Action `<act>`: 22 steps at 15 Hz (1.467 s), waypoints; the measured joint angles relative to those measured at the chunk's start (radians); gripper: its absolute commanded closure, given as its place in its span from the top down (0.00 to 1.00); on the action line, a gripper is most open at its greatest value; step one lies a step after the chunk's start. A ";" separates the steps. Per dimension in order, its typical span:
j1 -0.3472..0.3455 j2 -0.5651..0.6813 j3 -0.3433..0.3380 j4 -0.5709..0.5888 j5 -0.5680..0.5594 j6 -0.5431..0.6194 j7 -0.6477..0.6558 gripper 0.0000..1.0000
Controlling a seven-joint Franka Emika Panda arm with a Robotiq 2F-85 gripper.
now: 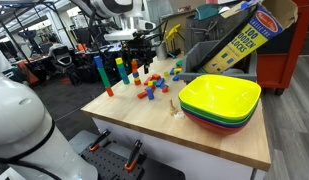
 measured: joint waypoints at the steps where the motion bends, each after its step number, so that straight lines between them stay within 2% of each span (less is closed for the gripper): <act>1: 0.000 0.003 0.003 0.000 -0.002 0.001 0.001 1.00; 10: 0.002 0.082 0.024 0.006 -0.013 0.060 0.017 1.00; 16: -0.001 0.196 0.033 0.059 -0.059 0.161 0.103 1.00; 22: -0.005 0.244 0.031 0.103 -0.093 0.165 0.154 1.00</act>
